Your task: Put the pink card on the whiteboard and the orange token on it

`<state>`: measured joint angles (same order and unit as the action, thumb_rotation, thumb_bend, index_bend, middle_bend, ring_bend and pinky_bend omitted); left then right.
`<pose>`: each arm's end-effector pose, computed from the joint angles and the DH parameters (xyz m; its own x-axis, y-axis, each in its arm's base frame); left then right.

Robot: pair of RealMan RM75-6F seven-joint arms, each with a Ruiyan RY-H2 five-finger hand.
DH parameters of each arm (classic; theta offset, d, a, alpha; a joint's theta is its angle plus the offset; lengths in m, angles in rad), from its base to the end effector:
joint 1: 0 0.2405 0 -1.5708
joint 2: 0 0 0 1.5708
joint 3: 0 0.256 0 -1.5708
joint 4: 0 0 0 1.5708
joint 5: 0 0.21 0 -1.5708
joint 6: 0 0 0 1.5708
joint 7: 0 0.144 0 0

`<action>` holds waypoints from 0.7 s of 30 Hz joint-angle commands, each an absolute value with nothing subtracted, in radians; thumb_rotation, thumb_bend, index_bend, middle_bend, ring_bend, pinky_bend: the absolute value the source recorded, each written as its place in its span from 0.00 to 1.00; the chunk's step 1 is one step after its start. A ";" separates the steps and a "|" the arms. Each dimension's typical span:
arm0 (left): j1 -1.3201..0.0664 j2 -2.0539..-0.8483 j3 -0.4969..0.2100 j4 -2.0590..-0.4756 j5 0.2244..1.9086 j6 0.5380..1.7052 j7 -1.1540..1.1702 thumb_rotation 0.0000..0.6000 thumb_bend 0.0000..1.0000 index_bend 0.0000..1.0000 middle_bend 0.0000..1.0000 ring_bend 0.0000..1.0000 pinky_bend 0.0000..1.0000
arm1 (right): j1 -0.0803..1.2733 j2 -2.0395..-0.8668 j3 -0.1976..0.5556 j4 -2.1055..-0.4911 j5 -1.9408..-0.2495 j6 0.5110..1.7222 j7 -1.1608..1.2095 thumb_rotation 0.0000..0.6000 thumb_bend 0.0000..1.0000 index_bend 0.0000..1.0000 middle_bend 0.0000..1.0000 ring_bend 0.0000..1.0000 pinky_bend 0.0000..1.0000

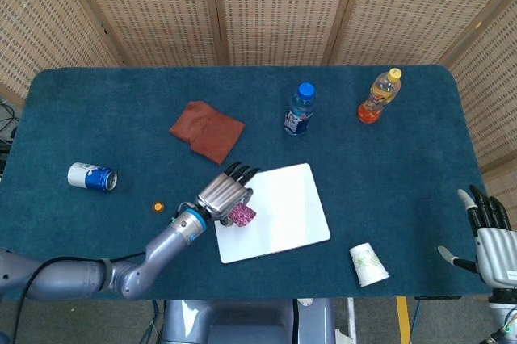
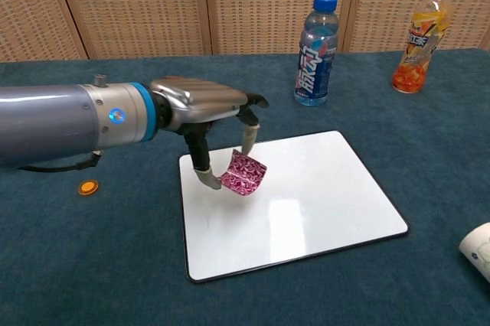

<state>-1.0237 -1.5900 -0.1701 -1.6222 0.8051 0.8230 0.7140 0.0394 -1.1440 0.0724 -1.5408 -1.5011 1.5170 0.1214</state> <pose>-0.0509 0.3291 -0.0594 0.6515 0.3102 0.6923 0.6937 -0.6130 -0.3781 -0.3270 -0.1718 0.1654 0.3244 0.0401 0.9451 -0.9458 0.0316 0.3233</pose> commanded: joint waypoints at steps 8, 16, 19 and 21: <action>-1.071 -1.631 -0.166 -1.601 0.745 0.855 0.739 1.00 0.02 0.00 0.00 0.00 0.00 | 0.036 -1.141 0.072 -1.541 -1.496 1.516 0.128 1.00 0.05 0.03 0.00 0.00 0.00; -1.028 -1.532 -0.147 -1.699 0.792 0.886 0.676 1.00 0.03 0.00 0.00 0.00 0.00 | 0.034 -1.142 0.072 -1.543 -1.497 1.520 0.122 1.00 0.05 0.03 0.00 0.00 0.00; -0.982 -1.467 -0.109 -1.735 0.855 0.903 0.632 1.00 0.07 0.03 0.00 0.00 0.00 | 0.034 -1.142 0.072 -1.544 -1.497 1.521 0.120 1.00 0.05 0.03 0.00 0.00 0.00; -0.946 -1.428 -0.077 -1.739 0.896 0.907 0.591 1.00 0.11 0.06 0.00 0.00 0.00 | 0.033 -1.142 0.072 -1.545 -1.498 1.522 0.118 1.00 0.05 0.03 0.00 0.00 0.00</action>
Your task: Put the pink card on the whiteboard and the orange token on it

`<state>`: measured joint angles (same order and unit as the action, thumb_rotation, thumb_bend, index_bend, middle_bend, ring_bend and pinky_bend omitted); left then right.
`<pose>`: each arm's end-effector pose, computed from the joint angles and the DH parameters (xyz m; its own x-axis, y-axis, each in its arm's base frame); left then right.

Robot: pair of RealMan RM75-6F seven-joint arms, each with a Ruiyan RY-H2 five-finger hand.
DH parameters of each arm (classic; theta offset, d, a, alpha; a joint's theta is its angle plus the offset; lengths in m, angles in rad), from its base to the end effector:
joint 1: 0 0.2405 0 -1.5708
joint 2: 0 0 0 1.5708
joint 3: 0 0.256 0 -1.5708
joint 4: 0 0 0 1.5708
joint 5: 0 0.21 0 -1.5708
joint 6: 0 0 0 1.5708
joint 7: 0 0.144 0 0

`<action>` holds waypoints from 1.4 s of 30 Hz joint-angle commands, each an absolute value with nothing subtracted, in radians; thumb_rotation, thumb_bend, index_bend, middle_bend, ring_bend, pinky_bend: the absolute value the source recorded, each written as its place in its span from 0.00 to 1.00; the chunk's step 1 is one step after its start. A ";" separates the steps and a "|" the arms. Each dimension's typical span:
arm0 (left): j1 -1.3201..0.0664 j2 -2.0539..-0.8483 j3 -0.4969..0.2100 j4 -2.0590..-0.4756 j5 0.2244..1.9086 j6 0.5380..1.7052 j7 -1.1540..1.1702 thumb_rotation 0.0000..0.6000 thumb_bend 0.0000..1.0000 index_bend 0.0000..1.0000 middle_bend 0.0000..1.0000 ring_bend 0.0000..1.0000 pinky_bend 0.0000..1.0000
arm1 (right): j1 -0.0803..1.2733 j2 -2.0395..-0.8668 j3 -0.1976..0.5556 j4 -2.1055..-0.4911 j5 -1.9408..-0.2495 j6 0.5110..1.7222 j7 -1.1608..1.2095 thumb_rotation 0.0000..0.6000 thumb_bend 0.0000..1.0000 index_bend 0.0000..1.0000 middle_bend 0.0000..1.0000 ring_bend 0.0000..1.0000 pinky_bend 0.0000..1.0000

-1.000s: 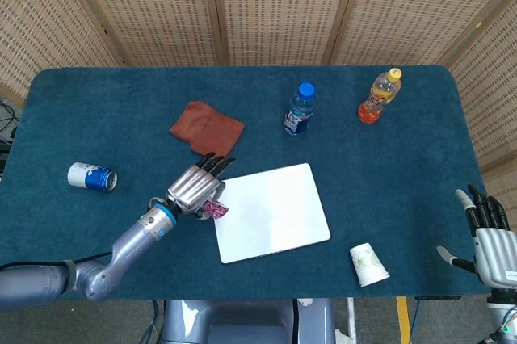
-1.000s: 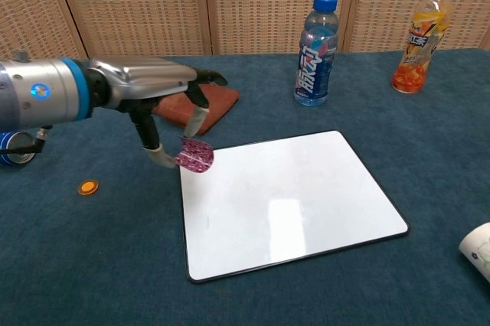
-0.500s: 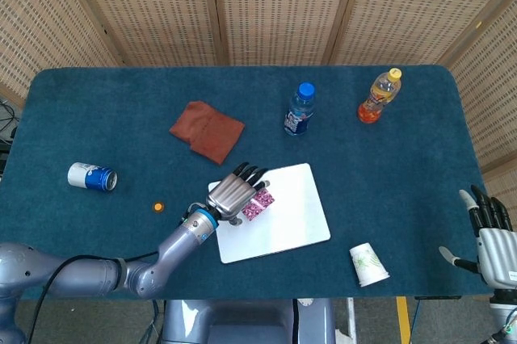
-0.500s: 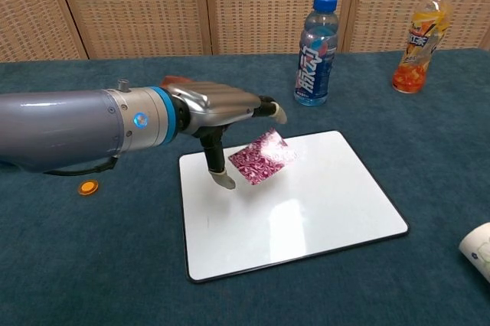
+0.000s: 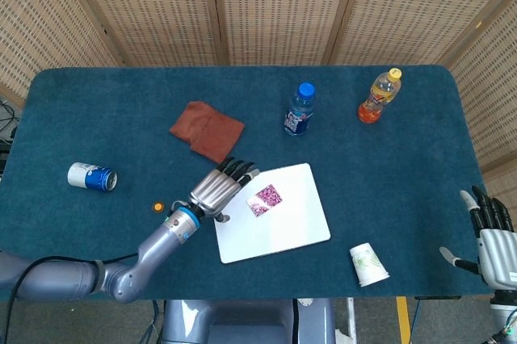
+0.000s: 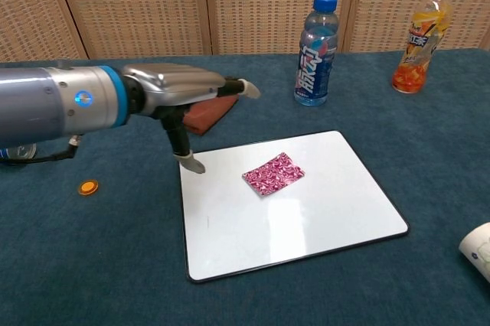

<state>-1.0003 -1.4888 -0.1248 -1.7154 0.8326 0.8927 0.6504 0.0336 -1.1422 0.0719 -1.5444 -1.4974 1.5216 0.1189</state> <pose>-0.0662 0.3266 -0.0303 0.6262 0.3062 0.7170 0.7213 -0.5768 -0.3835 -0.3277 -0.1697 0.1664 0.3252 0.0425 0.9447 -0.9453 0.0401 0.3236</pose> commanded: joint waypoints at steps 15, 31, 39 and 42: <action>-0.746 -1.396 0.068 -1.495 1.179 0.923 0.255 1.00 0.27 0.35 0.00 0.00 0.00 | 0.033 -1.143 0.072 -1.549 -1.500 1.524 0.110 1.00 0.05 0.03 0.00 0.00 0.00; -0.654 -1.459 0.083 -1.277 1.313 0.942 0.045 1.00 0.30 0.39 0.00 0.00 0.00 | 0.033 -1.142 0.072 -1.550 -1.500 1.522 0.111 1.00 0.05 0.03 0.00 0.00 0.00; -0.639 -1.478 0.079 -1.226 1.345 0.922 0.002 1.00 0.30 0.39 0.00 0.00 0.00 | 0.032 -1.142 0.072 -1.550 -1.501 1.524 0.110 1.00 0.05 0.03 0.00 0.00 0.00; -0.637 -1.485 0.073 -1.214 1.352 0.917 0.001 1.00 0.30 0.39 0.00 0.00 0.00 | 0.033 -1.142 0.072 -1.550 -1.501 1.523 0.110 1.00 0.05 0.03 0.00 0.00 0.00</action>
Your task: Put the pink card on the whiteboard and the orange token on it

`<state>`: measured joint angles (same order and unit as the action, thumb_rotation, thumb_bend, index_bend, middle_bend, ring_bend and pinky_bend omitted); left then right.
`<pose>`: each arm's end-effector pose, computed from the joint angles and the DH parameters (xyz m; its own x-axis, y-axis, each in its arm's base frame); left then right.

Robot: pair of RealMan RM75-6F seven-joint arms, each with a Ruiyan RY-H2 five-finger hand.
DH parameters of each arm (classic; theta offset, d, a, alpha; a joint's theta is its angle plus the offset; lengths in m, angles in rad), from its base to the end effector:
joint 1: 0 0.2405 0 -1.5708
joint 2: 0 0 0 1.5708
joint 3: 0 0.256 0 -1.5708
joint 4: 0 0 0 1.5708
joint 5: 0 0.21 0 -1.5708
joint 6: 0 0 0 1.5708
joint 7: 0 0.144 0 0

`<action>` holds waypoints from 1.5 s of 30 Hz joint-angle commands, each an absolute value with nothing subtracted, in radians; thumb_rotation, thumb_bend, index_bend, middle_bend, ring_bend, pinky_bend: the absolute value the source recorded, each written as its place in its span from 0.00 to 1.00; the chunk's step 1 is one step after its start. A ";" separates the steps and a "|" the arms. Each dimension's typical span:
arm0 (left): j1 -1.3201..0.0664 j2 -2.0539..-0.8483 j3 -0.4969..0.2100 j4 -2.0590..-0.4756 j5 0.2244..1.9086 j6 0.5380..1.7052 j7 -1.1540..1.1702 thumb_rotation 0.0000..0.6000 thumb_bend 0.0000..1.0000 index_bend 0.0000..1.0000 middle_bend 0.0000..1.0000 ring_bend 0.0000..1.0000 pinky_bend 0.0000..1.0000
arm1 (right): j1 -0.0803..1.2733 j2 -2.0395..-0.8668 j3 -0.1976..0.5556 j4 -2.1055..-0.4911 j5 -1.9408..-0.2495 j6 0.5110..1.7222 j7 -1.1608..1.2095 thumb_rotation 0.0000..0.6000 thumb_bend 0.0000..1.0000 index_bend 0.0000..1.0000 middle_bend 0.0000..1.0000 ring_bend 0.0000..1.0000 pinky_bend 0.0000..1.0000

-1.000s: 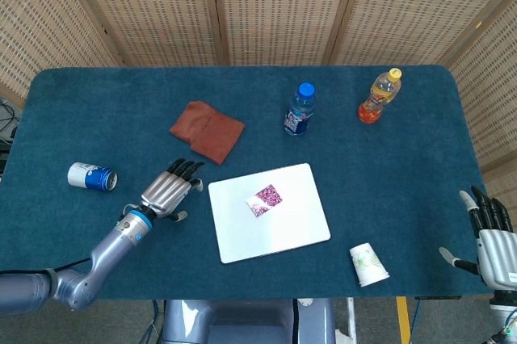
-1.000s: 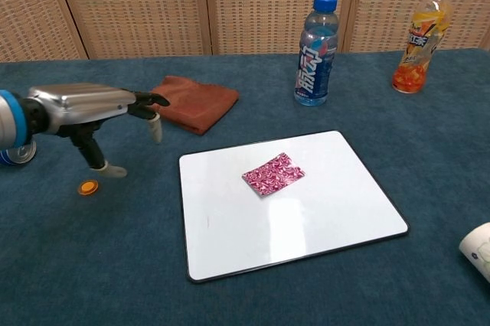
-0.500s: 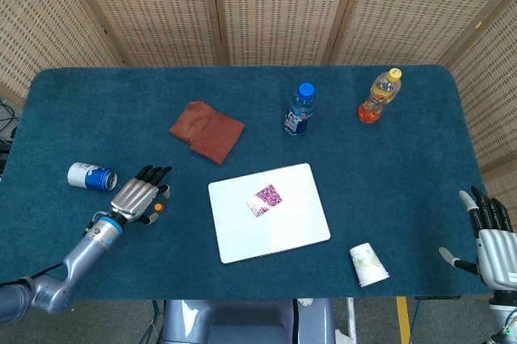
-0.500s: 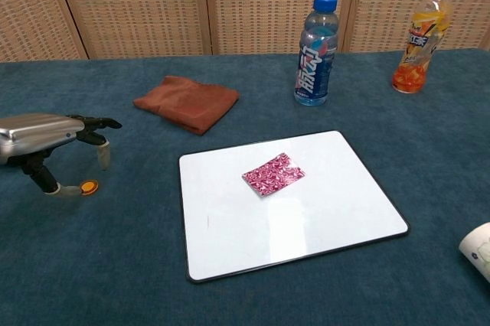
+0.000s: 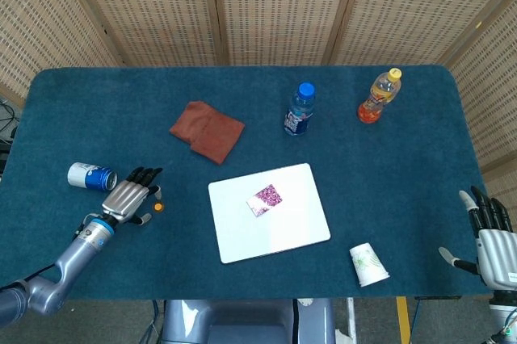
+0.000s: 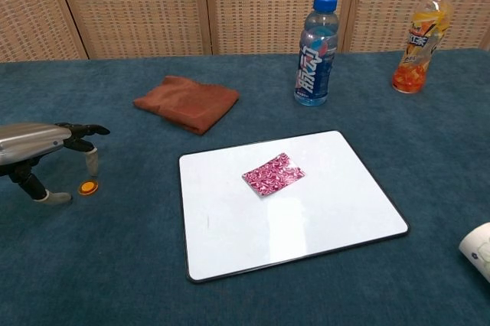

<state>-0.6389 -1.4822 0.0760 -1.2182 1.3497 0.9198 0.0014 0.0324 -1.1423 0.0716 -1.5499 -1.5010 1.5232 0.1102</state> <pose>-0.2712 0.3147 -0.0026 0.5614 0.3926 0.7285 0.8215 -0.3708 -0.4333 -0.3263 -0.1693 0.1657 0.3284 0.0424 0.9436 -0.9443 0.0374 0.3270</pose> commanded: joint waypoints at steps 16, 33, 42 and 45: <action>-0.638 -1.506 0.046 -1.197 1.359 0.879 0.020 1.00 0.31 0.45 0.00 0.00 0.00 | 0.033 -1.140 0.071 -1.551 -1.501 1.521 0.114 1.00 0.05 0.03 0.00 0.00 0.00; -0.635 -1.496 0.016 -1.210 1.380 0.888 0.020 1.00 0.34 0.61 0.00 0.00 0.00 | 0.033 -1.139 0.071 -1.552 -1.501 1.520 0.116 1.00 0.05 0.03 0.00 0.00 0.00; -0.685 -1.437 -0.056 -1.334 1.358 0.888 0.096 1.00 0.33 0.61 0.00 0.00 0.00 | 0.033 -1.138 0.070 -1.552 -1.501 1.518 0.116 1.00 0.05 0.03 0.00 0.00 0.00; -0.722 -1.431 -0.099 -1.394 1.329 0.872 0.156 1.00 0.33 0.61 0.00 0.00 0.00 | 0.033 -1.138 0.070 -1.553 -1.502 1.519 0.116 1.00 0.05 0.03 0.00 0.00 0.00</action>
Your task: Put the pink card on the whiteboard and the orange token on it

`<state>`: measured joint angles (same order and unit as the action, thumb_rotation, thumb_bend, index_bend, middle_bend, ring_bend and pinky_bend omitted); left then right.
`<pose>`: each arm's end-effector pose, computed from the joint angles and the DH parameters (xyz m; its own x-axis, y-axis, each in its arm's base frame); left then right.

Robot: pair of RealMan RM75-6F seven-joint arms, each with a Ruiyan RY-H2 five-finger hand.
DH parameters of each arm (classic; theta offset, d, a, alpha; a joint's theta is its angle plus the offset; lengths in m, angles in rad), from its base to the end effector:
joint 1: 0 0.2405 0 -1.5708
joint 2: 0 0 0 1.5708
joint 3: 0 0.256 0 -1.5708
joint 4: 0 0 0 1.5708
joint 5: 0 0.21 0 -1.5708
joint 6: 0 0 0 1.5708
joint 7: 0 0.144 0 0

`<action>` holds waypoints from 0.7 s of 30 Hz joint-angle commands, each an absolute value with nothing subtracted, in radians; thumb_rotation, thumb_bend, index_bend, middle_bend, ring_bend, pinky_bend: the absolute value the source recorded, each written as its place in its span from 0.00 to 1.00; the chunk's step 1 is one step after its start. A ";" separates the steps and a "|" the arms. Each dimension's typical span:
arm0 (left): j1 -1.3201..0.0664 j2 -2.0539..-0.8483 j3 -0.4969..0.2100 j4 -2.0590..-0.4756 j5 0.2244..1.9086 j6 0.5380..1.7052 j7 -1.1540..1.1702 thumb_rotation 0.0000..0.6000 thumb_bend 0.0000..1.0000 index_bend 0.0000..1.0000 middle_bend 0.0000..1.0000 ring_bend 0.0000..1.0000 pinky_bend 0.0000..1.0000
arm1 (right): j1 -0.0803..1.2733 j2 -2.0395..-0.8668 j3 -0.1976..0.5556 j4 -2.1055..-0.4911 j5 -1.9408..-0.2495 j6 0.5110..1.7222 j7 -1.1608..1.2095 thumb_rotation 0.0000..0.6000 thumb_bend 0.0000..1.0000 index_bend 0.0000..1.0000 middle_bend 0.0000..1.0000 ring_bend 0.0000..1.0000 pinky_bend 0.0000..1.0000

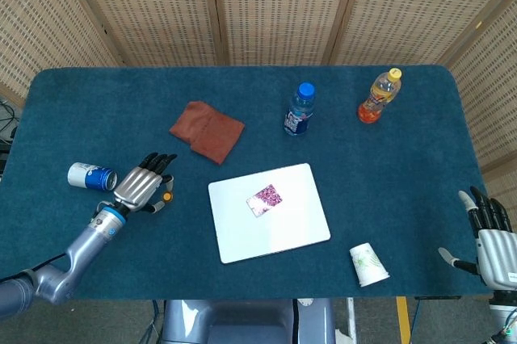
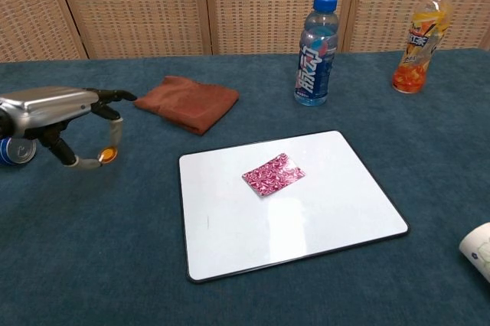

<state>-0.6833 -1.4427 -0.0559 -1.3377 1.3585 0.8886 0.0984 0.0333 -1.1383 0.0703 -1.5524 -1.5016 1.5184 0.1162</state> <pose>-0.2168 0.3378 0.0066 0.5617 0.3043 0.7693 0.7998 -0.4374 -0.4110 -0.3263 -0.1693 0.1660 0.3241 0.0369 0.9453 -0.9458 0.0362 0.3229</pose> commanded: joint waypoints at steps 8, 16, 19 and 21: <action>-0.847 -1.496 -0.203 -1.514 1.140 0.812 0.390 1.00 0.33 0.61 0.00 0.00 0.00 | 0.034 -1.137 0.071 -1.552 -1.500 1.516 0.121 1.00 0.05 0.03 0.00 0.00 0.00; -0.967 -1.647 -0.242 -1.486 0.899 0.798 0.563 1.00 0.33 0.61 0.00 0.00 0.00 | 0.035 -1.141 0.074 -1.545 -1.497 1.517 0.116 1.00 0.05 0.03 0.00 0.00 0.00; -1.004 -1.694 -0.242 -1.450 0.838 0.799 0.601 1.00 0.33 0.61 0.00 0.00 0.00 | 0.035 -1.143 0.075 -1.545 -1.495 1.516 0.119 1.00 0.05 0.03 0.00 0.00 0.00; -1.024 -1.720 -0.241 -1.429 0.808 0.800 0.617 1.00 0.33 0.61 0.00 0.00 0.00 | 0.036 -1.143 0.075 -1.545 -1.493 1.514 0.120 1.00 0.05 0.03 0.00 0.00 0.00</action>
<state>-0.9981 -1.6914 -0.2361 -1.4534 0.8382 0.8015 0.5935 0.0357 -1.1428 0.0749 -1.5446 -1.4935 1.5144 0.1203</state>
